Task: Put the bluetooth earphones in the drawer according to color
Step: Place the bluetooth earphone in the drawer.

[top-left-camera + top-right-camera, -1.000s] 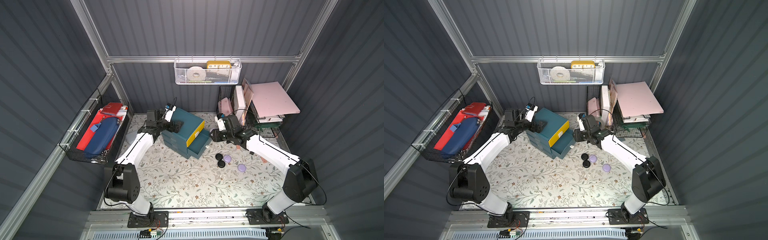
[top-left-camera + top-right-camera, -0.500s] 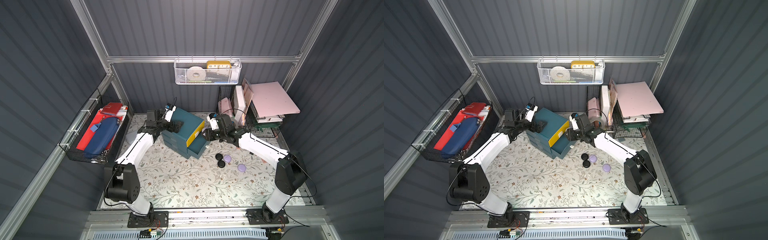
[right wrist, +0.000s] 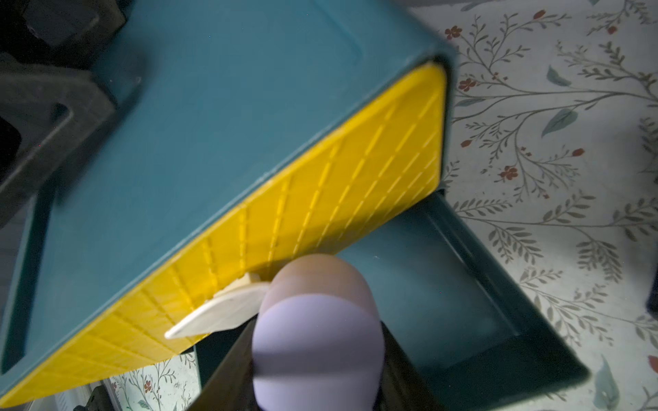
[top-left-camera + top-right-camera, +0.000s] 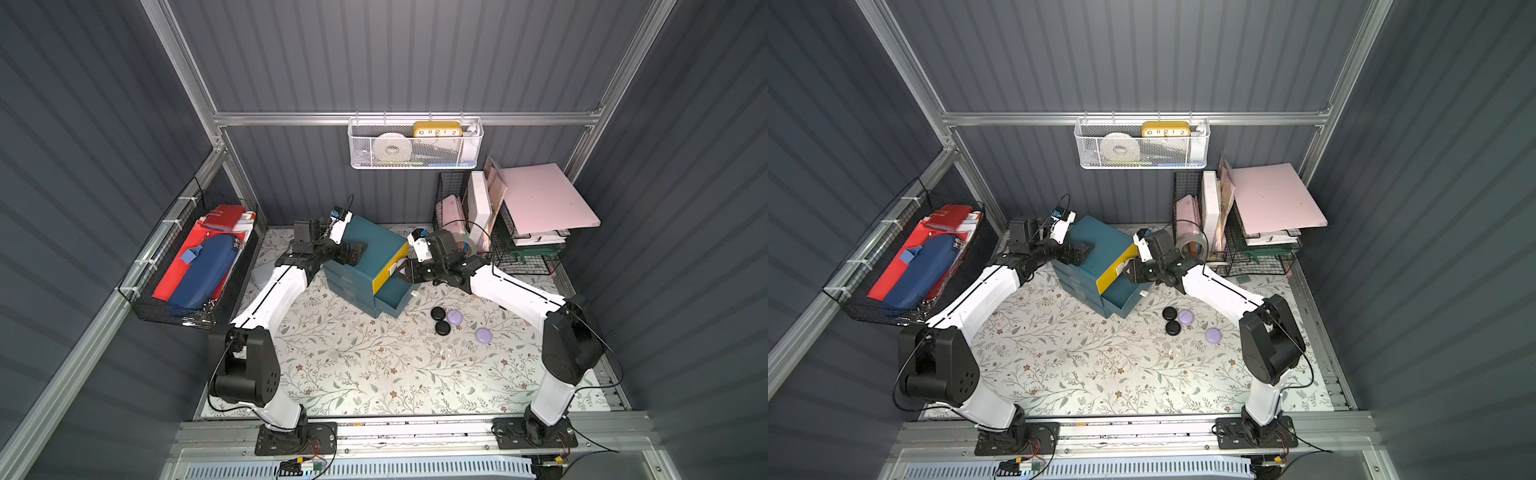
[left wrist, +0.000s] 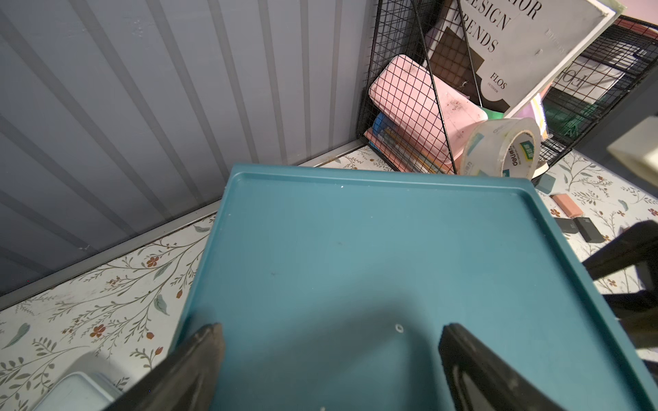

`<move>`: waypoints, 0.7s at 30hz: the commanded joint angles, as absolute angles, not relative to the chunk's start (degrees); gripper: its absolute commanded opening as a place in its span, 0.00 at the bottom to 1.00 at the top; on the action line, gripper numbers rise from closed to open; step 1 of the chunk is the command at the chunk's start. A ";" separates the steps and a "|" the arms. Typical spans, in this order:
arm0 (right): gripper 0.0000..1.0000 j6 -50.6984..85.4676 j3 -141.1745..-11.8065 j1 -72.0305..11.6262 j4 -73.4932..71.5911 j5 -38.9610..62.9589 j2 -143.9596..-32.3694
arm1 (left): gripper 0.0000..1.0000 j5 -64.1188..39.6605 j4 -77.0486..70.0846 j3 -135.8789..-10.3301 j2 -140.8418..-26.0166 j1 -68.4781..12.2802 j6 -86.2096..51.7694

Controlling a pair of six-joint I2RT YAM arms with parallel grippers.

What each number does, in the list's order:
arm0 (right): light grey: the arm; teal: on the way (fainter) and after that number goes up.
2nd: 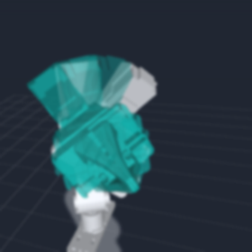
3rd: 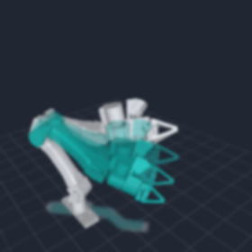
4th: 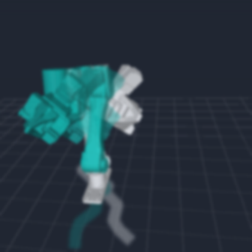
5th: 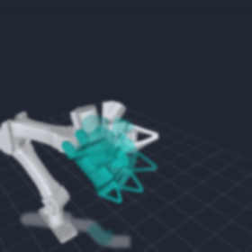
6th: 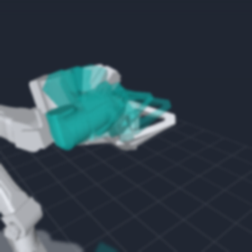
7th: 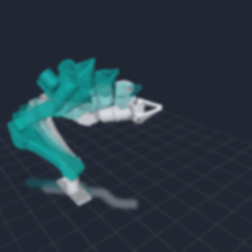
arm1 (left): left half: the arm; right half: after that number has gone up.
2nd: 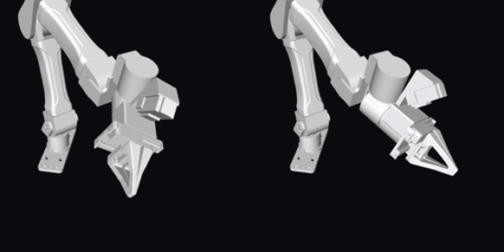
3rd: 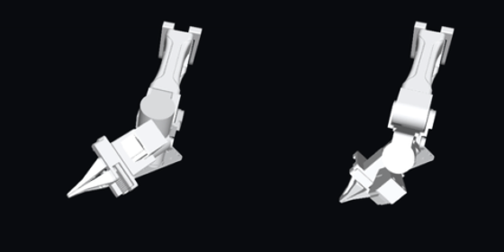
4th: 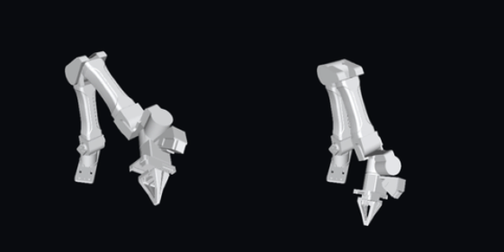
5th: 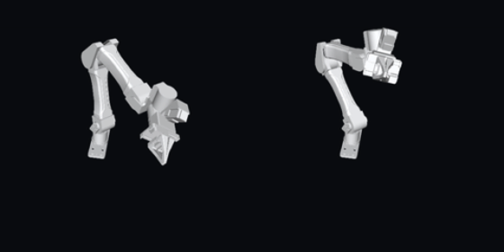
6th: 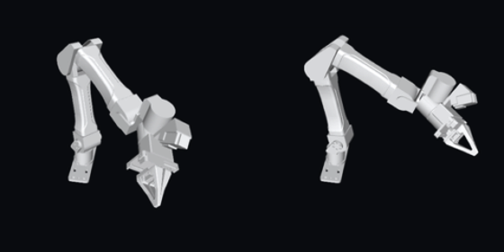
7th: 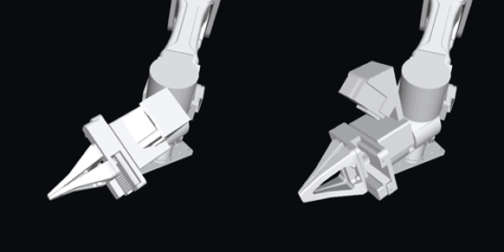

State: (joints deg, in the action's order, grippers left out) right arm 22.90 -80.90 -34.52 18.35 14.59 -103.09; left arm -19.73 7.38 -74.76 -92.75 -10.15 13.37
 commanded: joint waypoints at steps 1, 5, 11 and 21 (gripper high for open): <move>0.00 23.62 -82.97 -35.43 16.49 16.35 -103.84 | 0.99 -18.85 18.19 -72.51 -95.45 -10.28 10.87; 0.00 24.16 -82.88 -35.61 16.23 16.52 -104.40 | 1.00 -18.90 18.37 -72.66 -95.62 -10.28 10.90; 0.00 24.15 -82.97 -35.76 16.72 16.08 -104.63 | 0.99 -18.89 18.28 -72.51 -95.80 -10.28 10.89; 0.43 24.47 -82.46 -35.73 16.84 15.73 -105.02 | 0.99 -18.52 18.28 -72.49 -95.98 -10.28 11.02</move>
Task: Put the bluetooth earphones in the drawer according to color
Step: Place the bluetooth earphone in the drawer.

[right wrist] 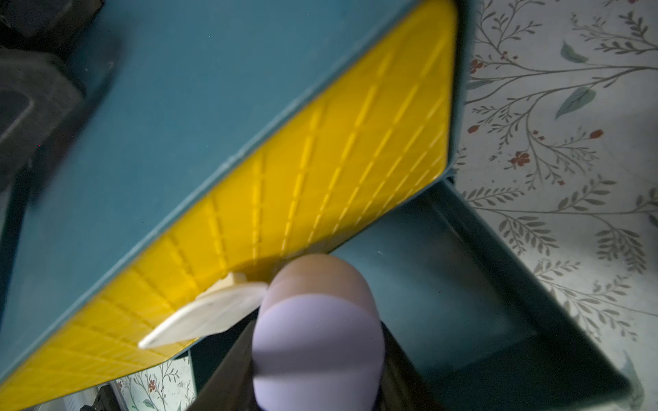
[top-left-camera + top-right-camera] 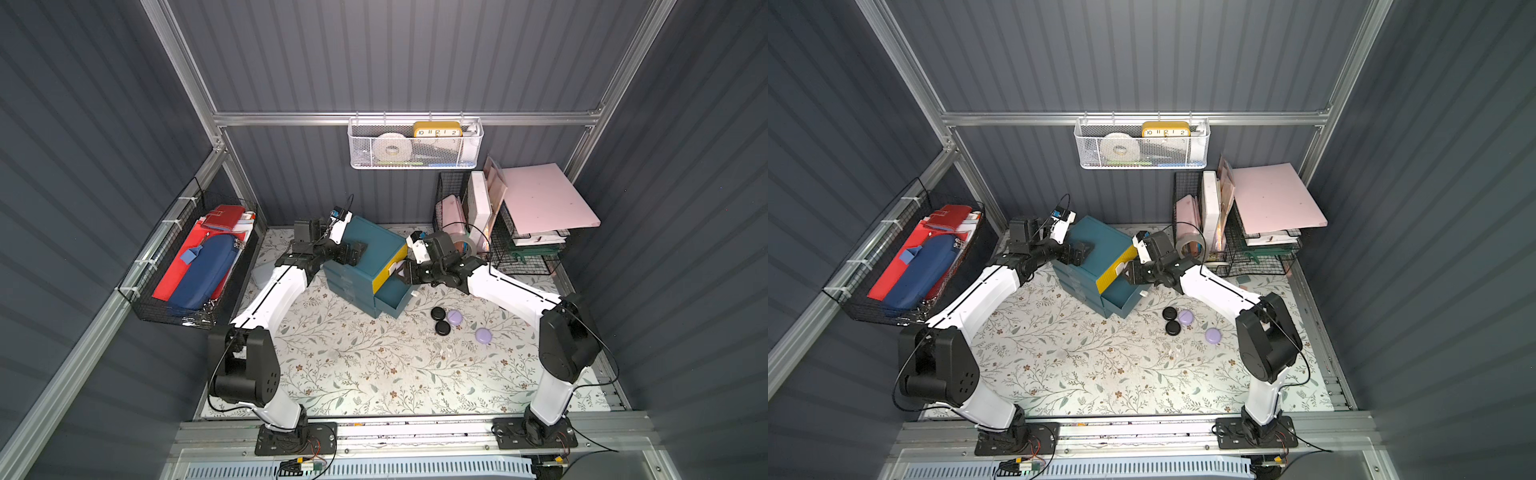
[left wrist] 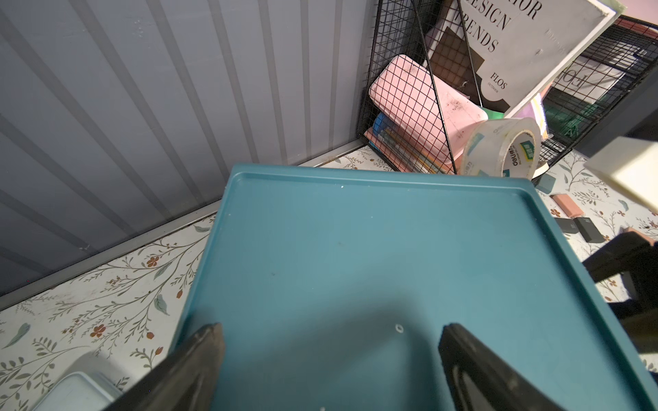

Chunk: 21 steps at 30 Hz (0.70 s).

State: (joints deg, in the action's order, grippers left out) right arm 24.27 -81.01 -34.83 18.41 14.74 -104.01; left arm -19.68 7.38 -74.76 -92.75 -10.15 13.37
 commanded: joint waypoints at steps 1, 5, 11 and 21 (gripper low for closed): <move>0.47 24.52 -82.44 -35.74 16.85 15.58 -104.92 | 0.99 -18.52 18.28 -72.46 -95.98 -10.28 10.99; 0.56 24.43 -82.31 -35.78 17.23 15.03 -104.94 | 0.99 -18.50 18.28 -72.49 -95.91 -10.28 10.99; 0.68 24.18 -82.31 -35.77 17.62 14.77 -104.69 | 0.99 -18.45 18.32 -72.47 -95.71 -10.28 10.99; 0.78 23.77 -82.12 -35.72 17.93 11.42 -103.48 | 0.99 -18.36 18.37 -72.46 -95.71 -10.28 11.07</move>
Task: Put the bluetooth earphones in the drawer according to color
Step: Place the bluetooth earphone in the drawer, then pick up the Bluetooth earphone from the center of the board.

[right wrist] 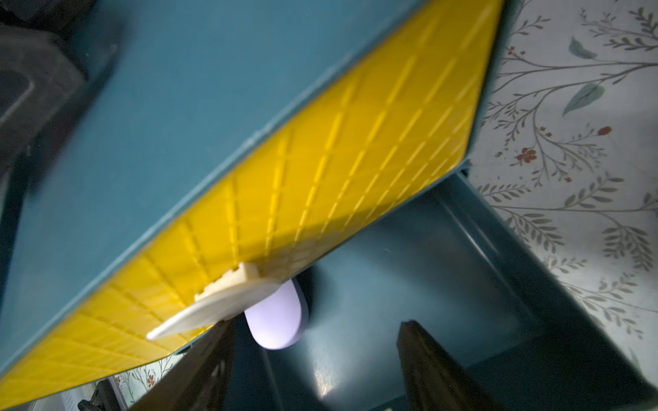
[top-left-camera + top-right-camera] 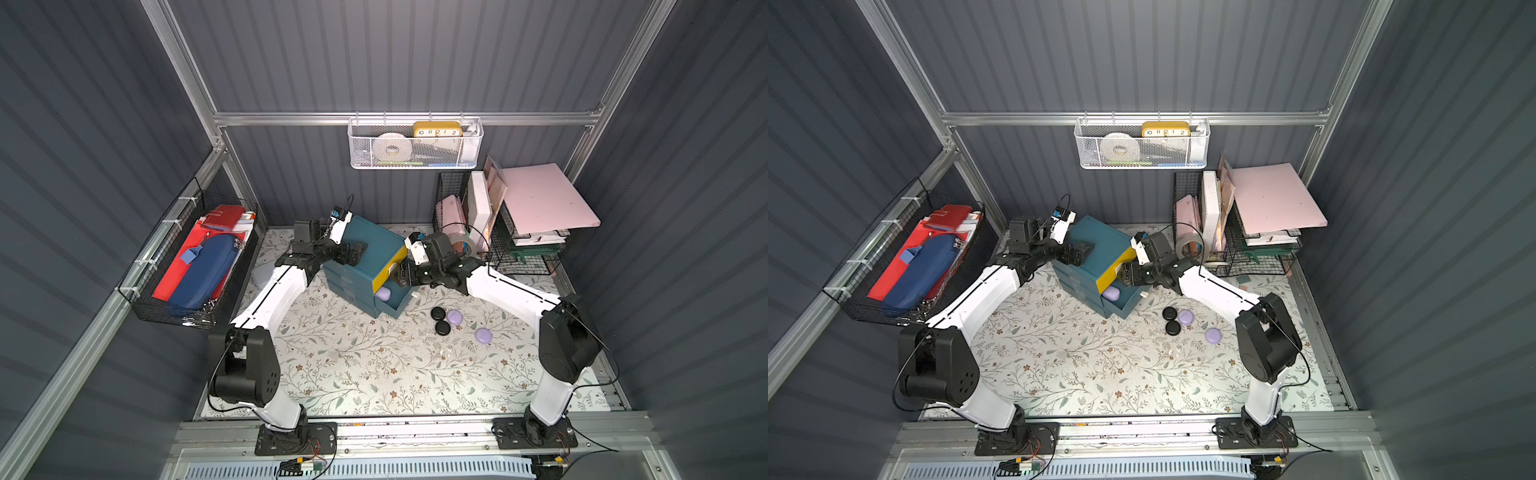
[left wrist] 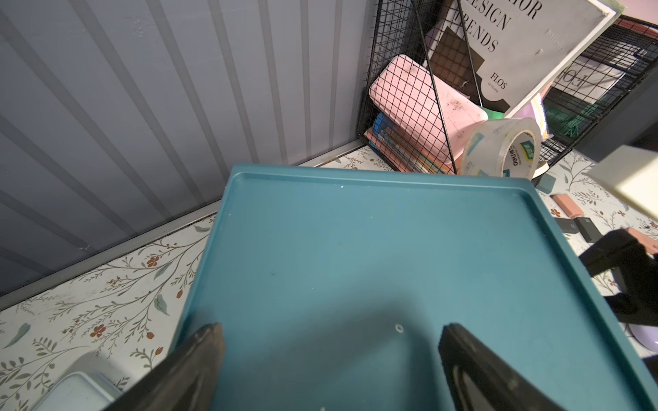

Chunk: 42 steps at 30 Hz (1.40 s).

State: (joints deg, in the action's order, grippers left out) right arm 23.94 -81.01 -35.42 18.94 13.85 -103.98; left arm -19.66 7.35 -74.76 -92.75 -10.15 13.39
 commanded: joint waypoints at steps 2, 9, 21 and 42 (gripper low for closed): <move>0.78 23.41 -81.85 -35.68 17.82 10.53 -102.69 | 0.99 -18.35 18.37 -72.43 -95.73 -10.28 11.07; 0.80 22.26 -79.95 -35.58 17.85 6.12 -98.32 | 0.99 -18.37 18.37 -72.49 -95.73 -10.28 11.02; 0.87 21.40 -72.59 -32.65 29.21 -4.66 -85.25 | 0.99 -18.50 18.43 -72.52 -95.89 -10.28 11.02; 0.90 34.15 -59.56 -20.81 54.04 -7.86 -83.35 | 0.99 -19.40 18.19 -72.52 -96.24 -10.37 10.77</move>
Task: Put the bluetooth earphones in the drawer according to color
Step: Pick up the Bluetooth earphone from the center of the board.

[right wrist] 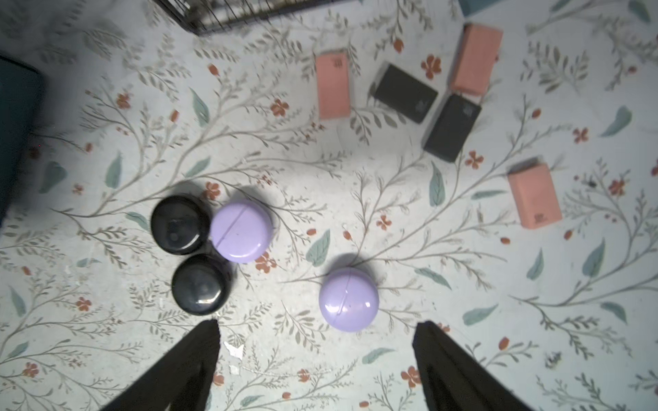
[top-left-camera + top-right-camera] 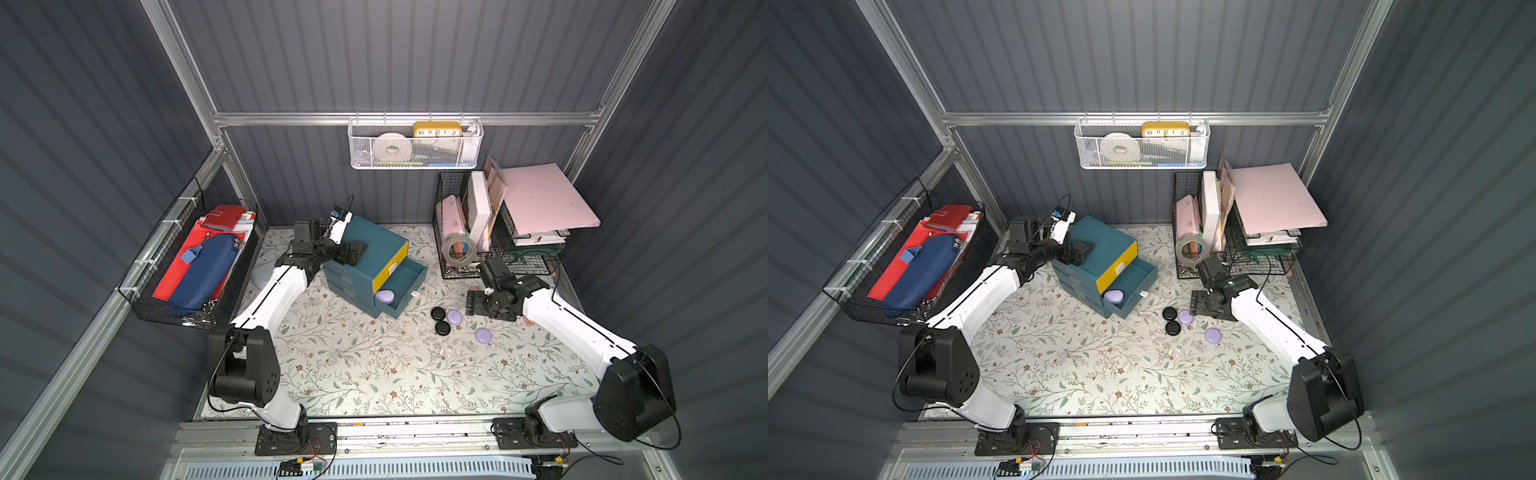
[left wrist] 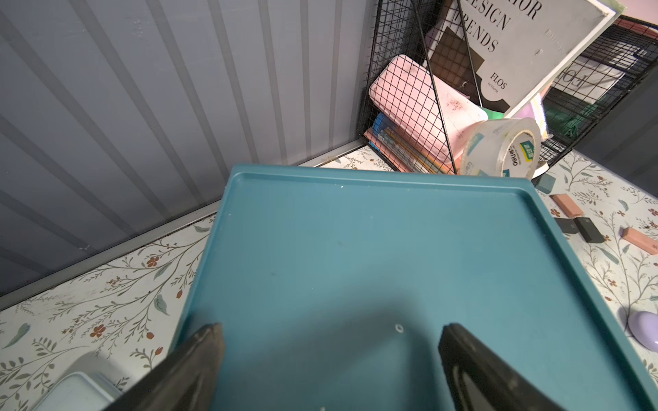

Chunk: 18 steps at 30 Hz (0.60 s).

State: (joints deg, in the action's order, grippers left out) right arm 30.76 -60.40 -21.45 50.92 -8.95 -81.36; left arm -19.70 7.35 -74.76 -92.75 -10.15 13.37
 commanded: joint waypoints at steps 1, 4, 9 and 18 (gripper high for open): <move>0.90 34.64 -59.21 -20.74 53.82 -7.50 -84.24 | 0.99 -19.40 18.28 -72.54 -96.16 -10.37 10.74; 0.89 35.74 -57.44 -20.23 51.86 -5.99 -85.16 | 0.99 -19.10 18.24 -72.43 -95.73 -10.37 10.89; 0.88 36.43 -54.40 -17.97 48.66 -2.77 -85.47 | 0.99 -18.97 18.28 -72.42 -95.69 -10.37 10.90; 0.88 37.43 -50.39 -16.52 44.21 -0.40 -86.63 | 0.99 -18.96 18.37 -72.45 -95.71 -10.46 10.89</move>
